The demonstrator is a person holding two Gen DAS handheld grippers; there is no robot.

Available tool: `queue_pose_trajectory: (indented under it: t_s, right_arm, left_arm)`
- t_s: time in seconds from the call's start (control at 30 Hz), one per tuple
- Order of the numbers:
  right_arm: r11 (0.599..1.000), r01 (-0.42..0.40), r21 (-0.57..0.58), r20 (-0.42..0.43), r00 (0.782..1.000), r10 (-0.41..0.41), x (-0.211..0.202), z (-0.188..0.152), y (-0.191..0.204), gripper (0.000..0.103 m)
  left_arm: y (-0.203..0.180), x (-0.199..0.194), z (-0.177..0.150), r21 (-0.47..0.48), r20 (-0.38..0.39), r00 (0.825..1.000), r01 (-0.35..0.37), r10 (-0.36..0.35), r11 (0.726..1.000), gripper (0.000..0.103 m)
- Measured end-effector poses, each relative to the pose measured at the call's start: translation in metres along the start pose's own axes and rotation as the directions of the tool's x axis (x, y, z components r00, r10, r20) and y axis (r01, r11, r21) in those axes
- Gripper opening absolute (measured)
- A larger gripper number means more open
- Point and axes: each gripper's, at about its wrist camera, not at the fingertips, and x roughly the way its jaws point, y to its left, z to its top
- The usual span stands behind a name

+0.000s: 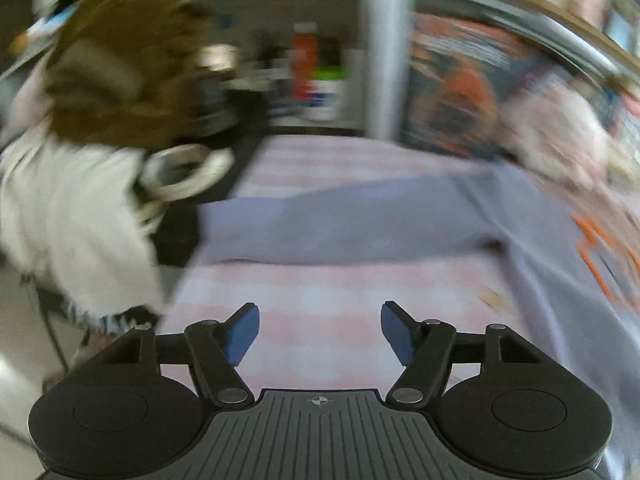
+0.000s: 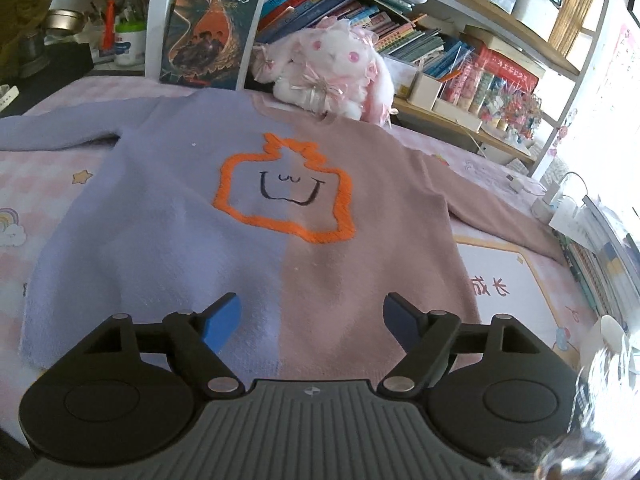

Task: Fold clothes
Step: 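Move the left gripper to the lavender sleeve cuff and grasp it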

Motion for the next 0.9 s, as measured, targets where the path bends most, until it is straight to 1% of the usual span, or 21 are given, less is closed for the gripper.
queue_pose_trajectory:
  t_s: [0.1,0.23,0.27,0.37,0.4,0.43,0.53,0.63,0.67,0.7,0.8,0.87,0.9]
  right_arm:
    - [1.000,-0.005,-0.008,-0.008,1.000,0.005,0.001,0.004,0.007,0.077]
    - [1.000,0.000,-0.024,-0.011,1.000,0.000,0.001,0.008,0.015,0.077]
    - [1.000,0.004,-0.026,-0.012,1.000,-0.004,0.001,0.008,0.016,0.077]
    - [0.999,0.024,-0.021,-0.018,1.000,-0.024,0.000,0.008,0.015,0.077]
    - [0.999,0.033,-0.015,-0.021,0.999,-0.033,0.000,0.008,0.014,0.077]
    - [0.999,0.042,-0.010,-0.024,0.999,-0.042,0.000,0.007,0.013,0.077]
    - [0.998,0.070,0.009,-0.034,0.997,-0.069,-0.002,0.006,0.008,0.077]
    - [0.996,0.090,0.023,-0.044,0.995,-0.089,-0.003,0.004,0.003,0.077]
    - [0.995,0.096,0.027,-0.048,0.994,-0.095,-0.003,0.003,0.002,0.077]
    - [0.995,0.100,0.030,-0.051,0.994,-0.099,-0.003,0.003,0.001,0.077]
    - [0.994,0.106,0.031,-0.056,0.993,-0.104,-0.002,0.004,0.001,0.077]
    - [0.994,0.105,0.028,-0.056,0.993,-0.103,-0.001,0.004,0.001,0.077]
    - [0.994,0.104,0.025,-0.056,0.993,-0.102,-0.001,0.004,0.002,0.077]
  left_arm:
    - [0.030,0.016,0.011,-0.111,-0.001,1.000,-0.019,0.019,0.994,0.067]
    - [0.055,0.037,0.021,-0.205,0.006,1.000,-0.022,0.024,0.978,0.063]
    - [0.061,0.043,0.023,-0.239,-0.002,1.000,-0.014,0.014,0.971,0.056]
    - [0.068,0.056,0.027,-0.333,-0.014,0.999,0.024,-0.031,0.943,0.049]
    - [0.070,0.061,0.028,-0.362,-0.015,0.999,0.037,-0.046,0.931,0.049]
    - [0.072,0.064,0.029,-0.386,-0.019,0.999,0.034,-0.045,0.922,0.049]
    - [0.080,0.075,0.032,-0.456,-0.026,1.000,0.002,-0.015,0.890,0.048]
    - [0.078,0.082,0.037,-0.475,-0.026,0.999,0.006,-0.020,0.880,0.048]
    - [0.076,0.084,0.038,-0.483,-0.027,0.999,0.016,-0.033,0.876,0.047]
    - [0.072,0.086,0.039,-0.497,-0.026,0.998,0.041,-0.063,0.867,0.046]
    - [0.057,0.091,0.038,-0.541,-0.018,0.988,0.117,-0.151,0.833,0.046]
    - [0.047,0.094,0.037,-0.551,-0.013,0.983,0.147,-0.185,0.822,0.046]
    - [0.042,0.094,0.037,-0.551,-0.012,0.982,0.151,-0.189,0.821,0.046]
